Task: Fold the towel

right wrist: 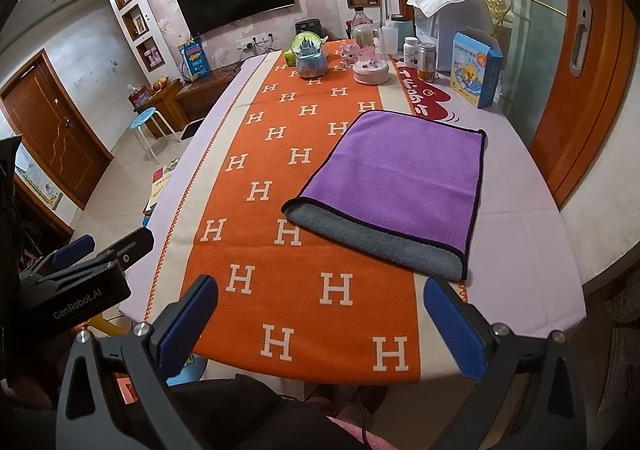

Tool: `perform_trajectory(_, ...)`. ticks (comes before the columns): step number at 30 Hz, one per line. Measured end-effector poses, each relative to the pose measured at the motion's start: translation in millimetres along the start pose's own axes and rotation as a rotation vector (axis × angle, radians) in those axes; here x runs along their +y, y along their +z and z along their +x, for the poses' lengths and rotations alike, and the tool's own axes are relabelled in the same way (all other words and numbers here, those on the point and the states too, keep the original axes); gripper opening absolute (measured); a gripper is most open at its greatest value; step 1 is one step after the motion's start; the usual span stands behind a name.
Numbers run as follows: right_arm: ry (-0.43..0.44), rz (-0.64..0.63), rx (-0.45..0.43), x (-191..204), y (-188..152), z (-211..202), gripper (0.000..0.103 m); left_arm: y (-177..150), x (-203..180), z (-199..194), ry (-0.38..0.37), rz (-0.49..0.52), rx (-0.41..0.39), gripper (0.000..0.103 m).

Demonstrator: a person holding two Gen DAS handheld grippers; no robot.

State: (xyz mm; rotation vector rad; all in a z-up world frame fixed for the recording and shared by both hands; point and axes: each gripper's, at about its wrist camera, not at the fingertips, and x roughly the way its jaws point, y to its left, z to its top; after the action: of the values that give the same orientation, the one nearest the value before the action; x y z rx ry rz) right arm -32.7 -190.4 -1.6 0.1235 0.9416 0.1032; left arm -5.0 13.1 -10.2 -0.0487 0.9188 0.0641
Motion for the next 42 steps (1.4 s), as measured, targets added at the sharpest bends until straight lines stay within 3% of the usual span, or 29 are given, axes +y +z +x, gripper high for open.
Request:
perform_trajectory(26,-0.103,0.125,-0.032,29.7,-31.9,-12.0,0.102,-1.4,25.3,7.9,-0.130,0.116,0.034,0.101)
perform_trajectory(42,-0.156,0.291,-0.032,-4.5,-40.1,-11.3,0.101,5.2,4.4,35.8,-0.205,0.214,0.106,0.101)
